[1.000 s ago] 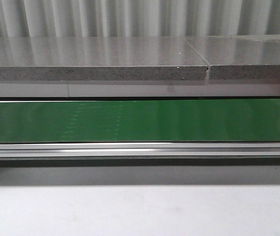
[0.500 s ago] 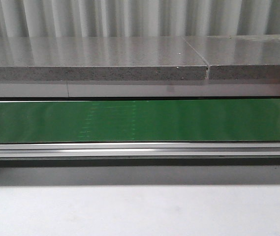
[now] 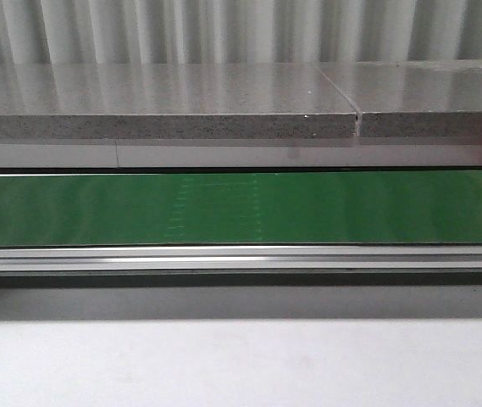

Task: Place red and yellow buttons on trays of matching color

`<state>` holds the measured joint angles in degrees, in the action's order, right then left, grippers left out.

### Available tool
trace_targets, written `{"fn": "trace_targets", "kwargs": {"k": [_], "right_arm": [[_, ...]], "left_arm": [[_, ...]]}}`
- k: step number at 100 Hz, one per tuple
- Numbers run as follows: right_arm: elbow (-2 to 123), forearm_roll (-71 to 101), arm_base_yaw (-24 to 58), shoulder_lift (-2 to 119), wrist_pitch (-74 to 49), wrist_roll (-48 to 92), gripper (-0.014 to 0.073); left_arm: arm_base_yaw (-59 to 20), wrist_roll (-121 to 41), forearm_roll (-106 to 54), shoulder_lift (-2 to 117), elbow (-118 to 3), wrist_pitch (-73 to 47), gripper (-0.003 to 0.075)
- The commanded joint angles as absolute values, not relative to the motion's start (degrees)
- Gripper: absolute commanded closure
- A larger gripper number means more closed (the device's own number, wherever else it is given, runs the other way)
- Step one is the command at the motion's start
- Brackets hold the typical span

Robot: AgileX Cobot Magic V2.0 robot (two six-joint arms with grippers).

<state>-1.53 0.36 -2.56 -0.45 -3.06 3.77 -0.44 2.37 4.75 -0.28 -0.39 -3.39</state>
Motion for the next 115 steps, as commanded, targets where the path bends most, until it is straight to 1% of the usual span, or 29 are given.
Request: {"fn": "trace_targets", "kwargs": {"k": [1, 115], "right_arm": [[-0.7, -0.3, -2.9, -1.2, 1.1, 3.8, 0.0662], [-0.7, -0.3, -1.9, -1.2, 0.9, 3.8, 0.0662]], "left_arm": [[-0.2, 2.4, 4.8, -2.5, 2.6, 1.2, 0.0741], [-0.2, 2.4, 4.8, -2.5, 2.6, 1.2, 0.0741]]}}
